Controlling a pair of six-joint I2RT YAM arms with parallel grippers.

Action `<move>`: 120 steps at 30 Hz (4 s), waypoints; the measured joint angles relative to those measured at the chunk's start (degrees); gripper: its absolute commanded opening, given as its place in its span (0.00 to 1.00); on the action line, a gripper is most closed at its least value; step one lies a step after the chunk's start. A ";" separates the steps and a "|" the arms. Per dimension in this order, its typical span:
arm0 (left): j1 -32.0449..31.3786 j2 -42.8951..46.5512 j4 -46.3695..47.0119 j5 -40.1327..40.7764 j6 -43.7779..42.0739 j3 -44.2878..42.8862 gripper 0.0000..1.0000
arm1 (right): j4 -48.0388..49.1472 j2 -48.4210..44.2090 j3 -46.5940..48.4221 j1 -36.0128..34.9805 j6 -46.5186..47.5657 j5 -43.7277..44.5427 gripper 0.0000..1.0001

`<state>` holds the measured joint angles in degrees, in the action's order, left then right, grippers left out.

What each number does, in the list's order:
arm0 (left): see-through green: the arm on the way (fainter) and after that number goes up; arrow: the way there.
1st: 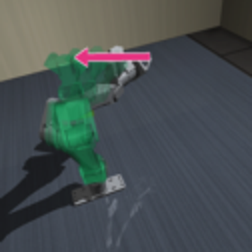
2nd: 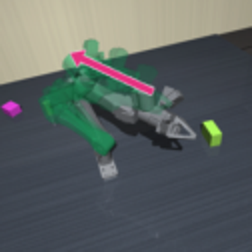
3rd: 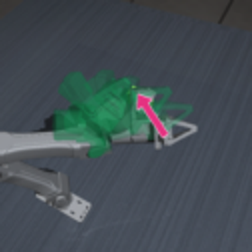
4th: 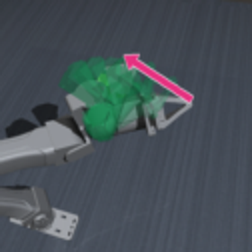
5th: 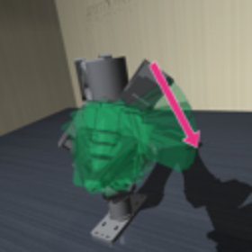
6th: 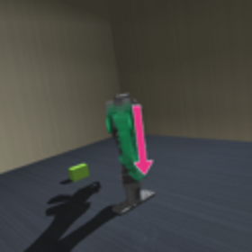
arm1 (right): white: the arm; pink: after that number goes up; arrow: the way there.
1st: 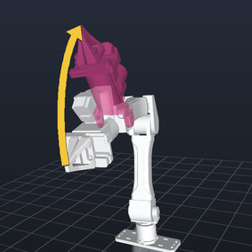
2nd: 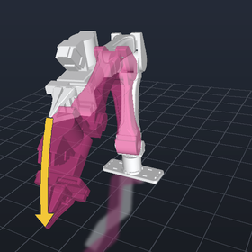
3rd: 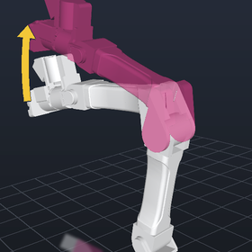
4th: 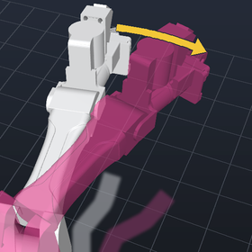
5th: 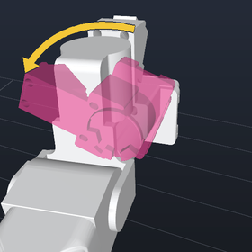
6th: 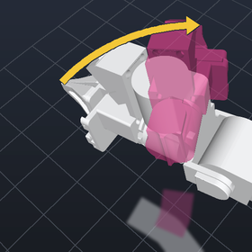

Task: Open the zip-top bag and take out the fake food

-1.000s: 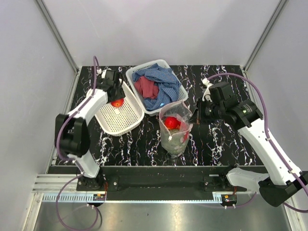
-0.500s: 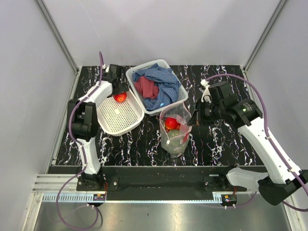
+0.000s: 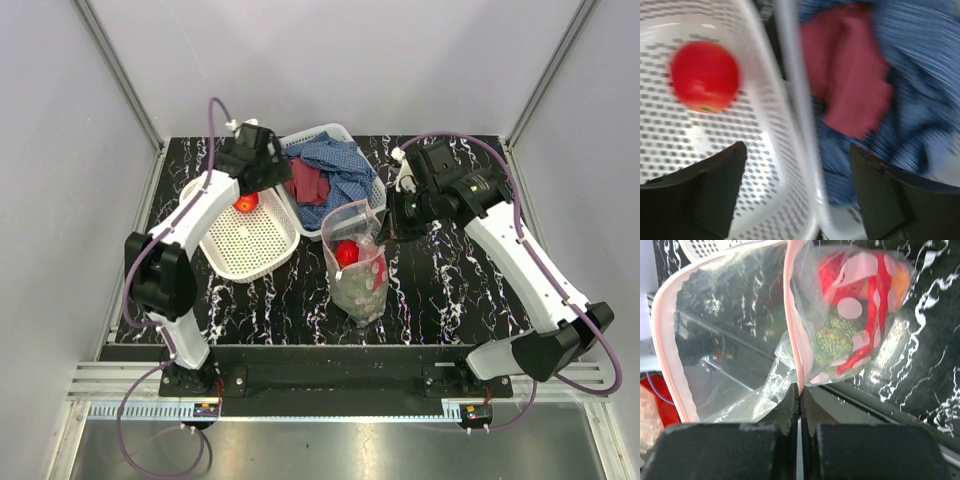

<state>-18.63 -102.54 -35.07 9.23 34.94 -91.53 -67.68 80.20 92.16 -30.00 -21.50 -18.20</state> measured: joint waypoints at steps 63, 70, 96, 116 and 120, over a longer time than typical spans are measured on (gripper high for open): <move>-46.34 -0.94 -9.49 6.82 14.29 -1.22 0.37 | 6.73 -28.65 -21.31 0.00 -23.30 -1.77 0.00; -48.68 0.50 0.68 1.84 11.89 6.62 0.39 | 5.81 -27.93 -20.83 0.00 -21.51 -1.75 0.00; -42.80 13.57 -11.19 11.96 18.32 13.73 0.54 | 19.17 -26.99 -26.51 0.00 -20.22 -14.36 0.00; -42.80 2.19 -7.37 20.11 29.38 8.17 0.77 | 18.99 -29.40 -28.41 0.09 -21.81 -13.35 0.00; -42.80 0.15 -5.22 19.74 31.10 8.35 0.78 | 18.75 -29.42 -28.41 0.24 -21.88 -12.24 0.00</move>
<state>-61.43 -102.39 -40.29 28.97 66.04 -83.18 -48.93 50.78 63.75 -29.76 -43.38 -30.44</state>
